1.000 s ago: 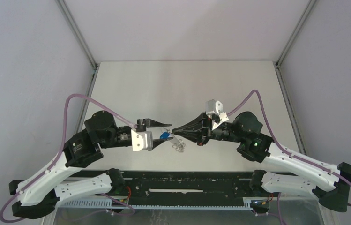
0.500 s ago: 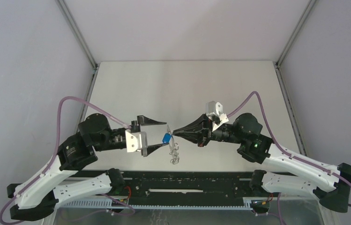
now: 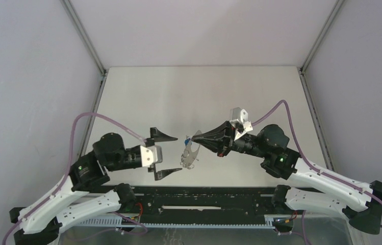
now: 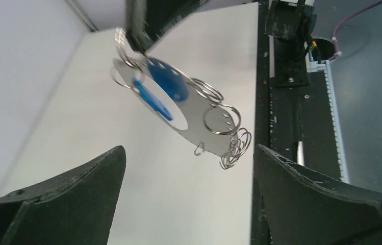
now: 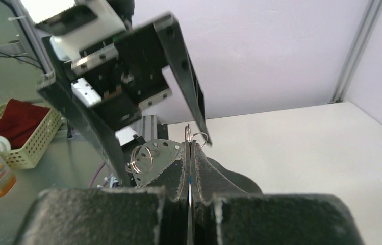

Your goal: Put the keys on the keyring

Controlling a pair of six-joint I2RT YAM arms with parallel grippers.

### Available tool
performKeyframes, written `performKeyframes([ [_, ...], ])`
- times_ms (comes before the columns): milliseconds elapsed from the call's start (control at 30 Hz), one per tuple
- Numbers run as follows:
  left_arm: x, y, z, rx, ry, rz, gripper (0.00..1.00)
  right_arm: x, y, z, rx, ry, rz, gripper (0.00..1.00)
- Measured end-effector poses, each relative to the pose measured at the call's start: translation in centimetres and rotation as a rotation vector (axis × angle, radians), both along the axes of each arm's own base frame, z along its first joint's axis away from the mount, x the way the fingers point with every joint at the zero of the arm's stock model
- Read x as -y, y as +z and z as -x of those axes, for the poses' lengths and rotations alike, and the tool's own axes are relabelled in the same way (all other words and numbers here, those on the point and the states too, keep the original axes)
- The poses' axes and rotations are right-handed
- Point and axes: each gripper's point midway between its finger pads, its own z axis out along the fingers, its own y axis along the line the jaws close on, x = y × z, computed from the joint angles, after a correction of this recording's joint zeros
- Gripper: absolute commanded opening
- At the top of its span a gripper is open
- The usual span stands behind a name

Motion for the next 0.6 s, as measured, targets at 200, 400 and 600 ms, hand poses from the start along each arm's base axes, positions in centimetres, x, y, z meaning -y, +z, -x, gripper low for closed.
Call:
performKeyframes([
  [200,2.0,-3.7,-1.0,-0.144,0.035,-0.002,1.00,0.3,0.2,-1.5,-0.019,-0.087,-0.013,0.00],
  [400,3.4,-3.1,-1.7,-0.149,0.033,0.067,0.75,0.3,0.2,-2.1,-0.028,-0.139,-0.018,0.00],
  [600,3.5,-2.0,-2.3,-0.083,0.041,0.096,0.23,0.3,0.2,-2.3,-0.032,-0.161,-0.021,0.00],
])
